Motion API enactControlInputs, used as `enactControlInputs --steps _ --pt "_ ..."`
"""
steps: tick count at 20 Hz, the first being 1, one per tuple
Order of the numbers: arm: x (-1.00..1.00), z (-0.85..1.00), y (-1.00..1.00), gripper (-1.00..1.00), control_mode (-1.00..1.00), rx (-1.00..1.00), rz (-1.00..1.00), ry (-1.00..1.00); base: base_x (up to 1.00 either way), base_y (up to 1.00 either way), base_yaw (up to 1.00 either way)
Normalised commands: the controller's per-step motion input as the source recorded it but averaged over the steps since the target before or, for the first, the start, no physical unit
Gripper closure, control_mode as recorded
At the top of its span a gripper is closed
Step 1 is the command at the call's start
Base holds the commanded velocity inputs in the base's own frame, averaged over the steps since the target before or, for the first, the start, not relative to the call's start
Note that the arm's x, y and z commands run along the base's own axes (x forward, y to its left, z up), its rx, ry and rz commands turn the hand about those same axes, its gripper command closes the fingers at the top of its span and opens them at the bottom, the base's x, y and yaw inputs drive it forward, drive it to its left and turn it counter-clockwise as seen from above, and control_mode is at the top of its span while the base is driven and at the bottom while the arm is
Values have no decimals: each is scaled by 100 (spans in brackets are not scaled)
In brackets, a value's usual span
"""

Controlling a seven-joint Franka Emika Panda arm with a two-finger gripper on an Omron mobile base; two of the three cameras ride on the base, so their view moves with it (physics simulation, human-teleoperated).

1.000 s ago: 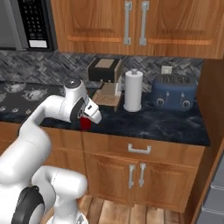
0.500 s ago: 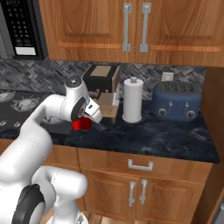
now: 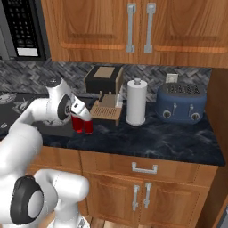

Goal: Four empty soda cans are scattered around the kitchen. Gather all the cans and cluster them next to the stove for recycling.

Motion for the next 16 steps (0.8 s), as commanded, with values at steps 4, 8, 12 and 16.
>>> enactControlInputs --steps 4,8,12,16 --pt "7 -9 35 100 -100 -9 0 4 0 0 0" --pt "0 -5 2 100 -100 -2 0 1 0 0 0" --pt "0 -29 0 100 -100 -4 0 2 0 0 0" --pt "0 -32 0 100 -100 0 0 1 0 0 0"
